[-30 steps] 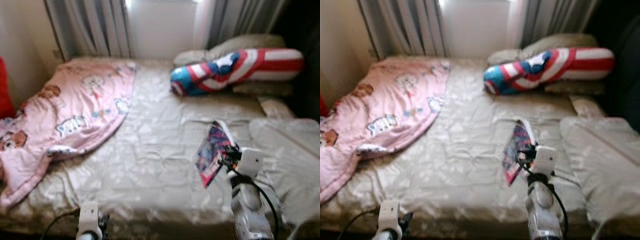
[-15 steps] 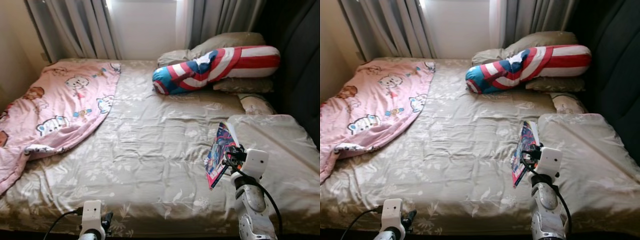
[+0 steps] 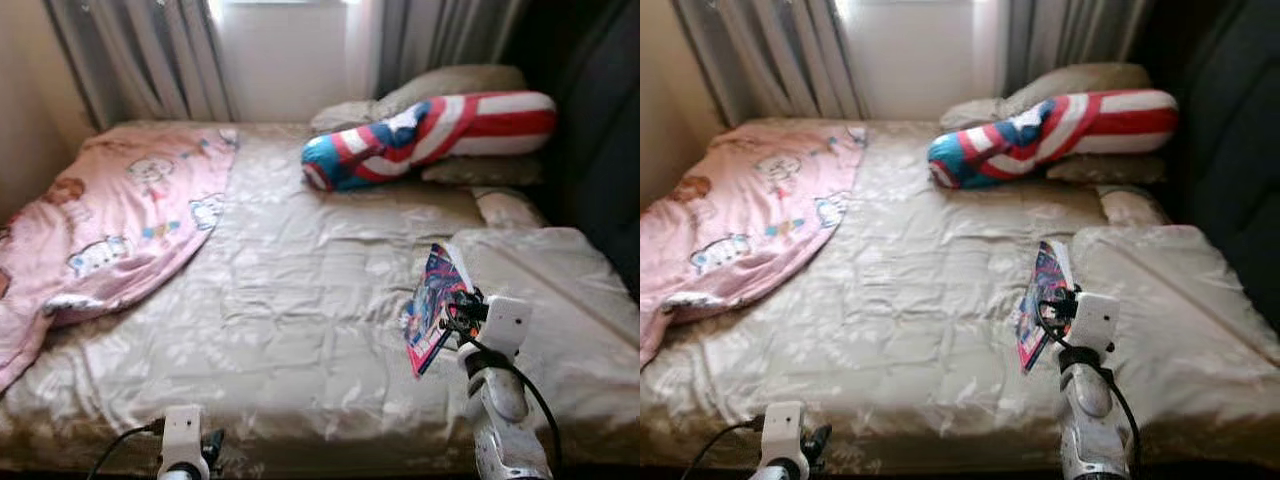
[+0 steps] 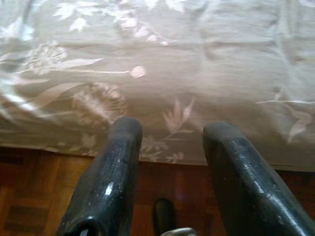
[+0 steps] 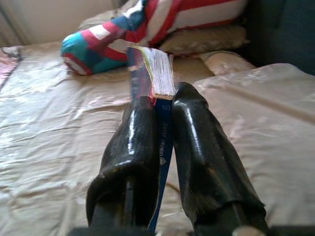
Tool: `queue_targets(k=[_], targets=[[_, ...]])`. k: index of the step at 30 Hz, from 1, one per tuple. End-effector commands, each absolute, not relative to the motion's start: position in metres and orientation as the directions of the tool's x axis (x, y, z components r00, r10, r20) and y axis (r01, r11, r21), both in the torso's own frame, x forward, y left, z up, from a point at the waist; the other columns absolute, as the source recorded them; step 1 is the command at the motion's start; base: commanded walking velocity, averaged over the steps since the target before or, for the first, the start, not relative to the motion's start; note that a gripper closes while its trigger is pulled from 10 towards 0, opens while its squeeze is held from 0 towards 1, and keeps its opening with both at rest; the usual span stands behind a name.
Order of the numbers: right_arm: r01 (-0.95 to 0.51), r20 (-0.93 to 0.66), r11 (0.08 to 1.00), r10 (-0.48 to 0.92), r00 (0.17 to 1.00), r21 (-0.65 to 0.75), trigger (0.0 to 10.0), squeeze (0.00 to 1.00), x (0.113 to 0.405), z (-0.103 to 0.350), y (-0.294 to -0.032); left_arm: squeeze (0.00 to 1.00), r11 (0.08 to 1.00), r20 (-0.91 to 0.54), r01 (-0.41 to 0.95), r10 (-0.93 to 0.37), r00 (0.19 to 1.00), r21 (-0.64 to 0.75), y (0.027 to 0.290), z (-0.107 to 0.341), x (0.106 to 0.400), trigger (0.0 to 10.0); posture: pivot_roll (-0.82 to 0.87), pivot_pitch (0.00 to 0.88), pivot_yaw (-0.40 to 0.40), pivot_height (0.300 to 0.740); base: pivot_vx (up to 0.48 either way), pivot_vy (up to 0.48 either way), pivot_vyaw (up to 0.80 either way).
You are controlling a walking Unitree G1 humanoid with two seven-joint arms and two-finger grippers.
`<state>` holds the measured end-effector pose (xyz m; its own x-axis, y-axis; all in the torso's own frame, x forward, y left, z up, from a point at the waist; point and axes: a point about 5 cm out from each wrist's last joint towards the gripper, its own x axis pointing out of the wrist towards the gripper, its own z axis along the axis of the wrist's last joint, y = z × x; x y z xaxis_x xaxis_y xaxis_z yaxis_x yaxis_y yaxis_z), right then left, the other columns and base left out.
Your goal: Clean up the room
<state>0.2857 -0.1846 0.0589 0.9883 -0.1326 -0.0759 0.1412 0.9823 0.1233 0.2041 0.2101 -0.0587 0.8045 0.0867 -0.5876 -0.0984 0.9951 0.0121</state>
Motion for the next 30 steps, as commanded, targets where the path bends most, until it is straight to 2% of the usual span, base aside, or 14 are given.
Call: queue_targets(k=[1,10,16,23,30], targets=[[0.13,-0.035,0.984,-0.127,0.991,0.125,10.0,0.0,0.2906,0.0672,-0.183,0.0,0.996,-0.602,-0.087,0.085,0.794,0.025,0.2121,-0.0613,0.1993,10.0,-0.04,0.0,-0.014,0.74,0.0,0.0,0.0],[0.128,-0.036,0.985,-0.125,0.992,0.117,10.0,0.0,0.2938,0.0675,-0.1814,0.0,0.995,-0.603,-0.092,0.089,0.792,0.026,0.2135,-0.0618,0.1976,10.0,-0.03,0.0,-0.018,0.74,0.277,0.0,0.0],[0.129,-0.034,0.985,-0.126,0.991,0.116,10.0,0.0,0.2945,0.0683,-0.1816,0.0,0.996,-0.603,-0.091,0.088,0.793,0.025,0.2129,-0.062,0.1973,10.0,-0.03,0.0,-0.02,0.74,0.296,0.0,-0.66],[0.131,-0.036,0.985,-0.128,0.991,0.11,10.0,0.0,0.2934,0.0669,-0.1822,0.0,0.995,-0.598,-0.093,0.088,0.797,0.023,0.2126,-0.0614,0.1979,10.0,-0.03,0.0,-0.021,0.74,0.294,0.0,0.0],[0.081,-0.068,0.989,-0.073,0.995,0.121,10.0,0.0,0.2931,0.0624,-0.1753,0.0,0.995,-0.577,-0.094,0.091,0.812,0.025,0.2138,-0.0581,0.2018,10.0,-0.03,0.007,-0.021,0.74,0.0,0.0,0.0]])
